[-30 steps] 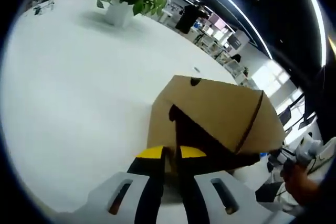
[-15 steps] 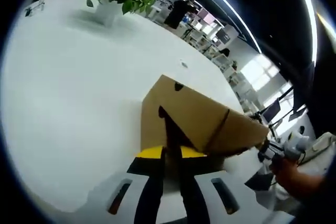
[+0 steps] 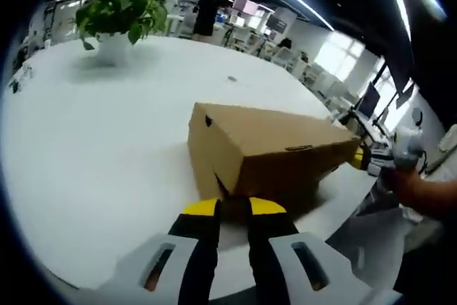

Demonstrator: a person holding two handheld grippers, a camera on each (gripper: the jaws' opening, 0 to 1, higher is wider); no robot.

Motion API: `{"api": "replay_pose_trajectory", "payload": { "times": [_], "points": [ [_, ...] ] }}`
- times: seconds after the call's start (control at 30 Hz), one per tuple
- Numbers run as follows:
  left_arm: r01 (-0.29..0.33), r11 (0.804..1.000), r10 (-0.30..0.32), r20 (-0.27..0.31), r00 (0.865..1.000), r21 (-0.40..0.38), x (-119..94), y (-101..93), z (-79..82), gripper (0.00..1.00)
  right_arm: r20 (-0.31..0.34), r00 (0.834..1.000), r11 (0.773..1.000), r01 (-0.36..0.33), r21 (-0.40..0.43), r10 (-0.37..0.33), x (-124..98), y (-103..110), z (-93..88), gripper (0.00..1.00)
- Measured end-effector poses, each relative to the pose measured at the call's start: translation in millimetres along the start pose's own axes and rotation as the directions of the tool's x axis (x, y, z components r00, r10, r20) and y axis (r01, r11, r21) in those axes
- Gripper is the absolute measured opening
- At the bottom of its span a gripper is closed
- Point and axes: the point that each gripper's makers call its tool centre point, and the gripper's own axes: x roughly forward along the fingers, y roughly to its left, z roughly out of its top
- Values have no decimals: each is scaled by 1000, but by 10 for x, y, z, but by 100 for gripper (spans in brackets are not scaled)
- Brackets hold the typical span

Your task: Operate the shoe box by opening the lid, removing the specified soft item, and placing it in the target area until the item is outside and the box remains undamaged.

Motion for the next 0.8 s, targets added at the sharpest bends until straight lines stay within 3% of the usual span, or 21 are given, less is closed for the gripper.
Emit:
{"api": "replay_pose_trajectory", "payload": {
  "times": [0.27, 0.57, 0.73, 0.8],
  "points": [
    [0, 998, 2, -37, 999, 56, 45, 35, -109, 11, -34, 999, 1000, -1, -3, 1, -13, 47, -175, 1],
    [-5, 999, 8, -65, 998, 46, 19, 68, -228, 11, -53, 999, 1000, -10, 9, 11, -25, 65, -262, 2],
    [-26, 996, 28, -19, 999, 79, -96, 38, -60, 11, -34, 999, 1000, -7, 27, 8, -148, 46, -173, 5],
    [-51, 989, 44, 57, 997, 140, -164, 16, 148, 11, -5, 1000, 1000, -6, 30, 6, -224, 40, -50, 5]
  ]
}}
